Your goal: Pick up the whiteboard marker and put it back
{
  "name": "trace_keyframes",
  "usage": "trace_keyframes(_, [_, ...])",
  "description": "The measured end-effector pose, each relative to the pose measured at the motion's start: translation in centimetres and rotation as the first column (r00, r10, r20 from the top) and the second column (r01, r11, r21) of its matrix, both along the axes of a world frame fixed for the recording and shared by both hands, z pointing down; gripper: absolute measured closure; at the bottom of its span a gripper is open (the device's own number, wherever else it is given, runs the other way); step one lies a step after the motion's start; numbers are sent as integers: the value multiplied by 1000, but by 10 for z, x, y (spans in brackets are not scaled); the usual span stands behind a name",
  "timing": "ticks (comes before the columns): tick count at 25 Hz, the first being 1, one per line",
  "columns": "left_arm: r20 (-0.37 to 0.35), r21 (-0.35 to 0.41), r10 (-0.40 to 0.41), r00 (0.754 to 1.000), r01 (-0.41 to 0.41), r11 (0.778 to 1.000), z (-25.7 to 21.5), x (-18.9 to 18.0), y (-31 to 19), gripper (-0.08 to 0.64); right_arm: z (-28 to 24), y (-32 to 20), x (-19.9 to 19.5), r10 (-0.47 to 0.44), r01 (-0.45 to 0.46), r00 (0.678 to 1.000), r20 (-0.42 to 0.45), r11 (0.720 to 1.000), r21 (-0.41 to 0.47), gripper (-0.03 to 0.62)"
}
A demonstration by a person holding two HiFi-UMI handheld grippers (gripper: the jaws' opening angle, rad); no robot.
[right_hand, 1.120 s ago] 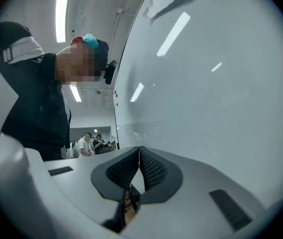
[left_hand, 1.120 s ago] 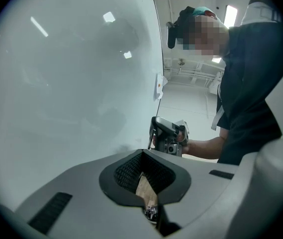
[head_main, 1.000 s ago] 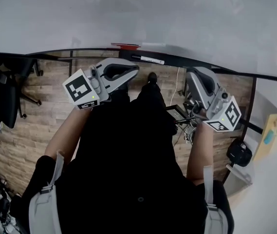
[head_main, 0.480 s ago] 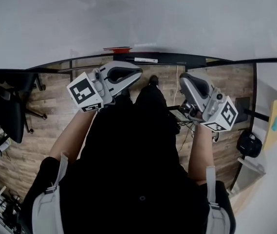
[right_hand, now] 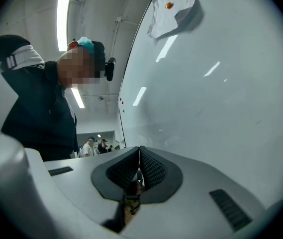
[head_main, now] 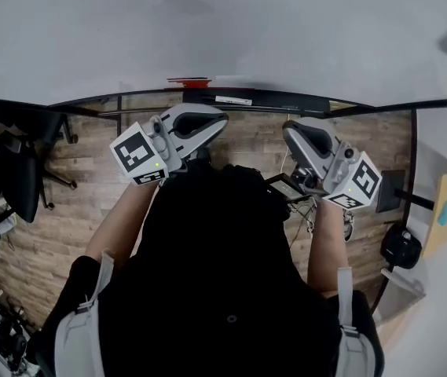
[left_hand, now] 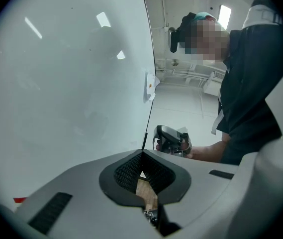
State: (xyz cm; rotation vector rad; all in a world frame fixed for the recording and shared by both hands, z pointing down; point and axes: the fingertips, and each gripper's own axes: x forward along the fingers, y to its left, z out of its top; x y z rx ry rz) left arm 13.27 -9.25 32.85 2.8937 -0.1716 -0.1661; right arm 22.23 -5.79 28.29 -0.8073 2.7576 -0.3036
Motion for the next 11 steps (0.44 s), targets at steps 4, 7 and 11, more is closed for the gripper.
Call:
trace_keyframes(4, [26,-7,-22,999,22,1000,-3,8,10,548,-2,7,3,-40,40,999,-21,999,9,572])
trace_keyframes(7, [51,-5,-15,999,15,1000,-3,24,27,548,11,22,11,-67,66,996,-58,998,-20,572])
trace_keyframes(11, [30,-13,-9,1000,10,1000,-8,48,50,548,29,39,32,-79,71,991,-106,995,-74,572])
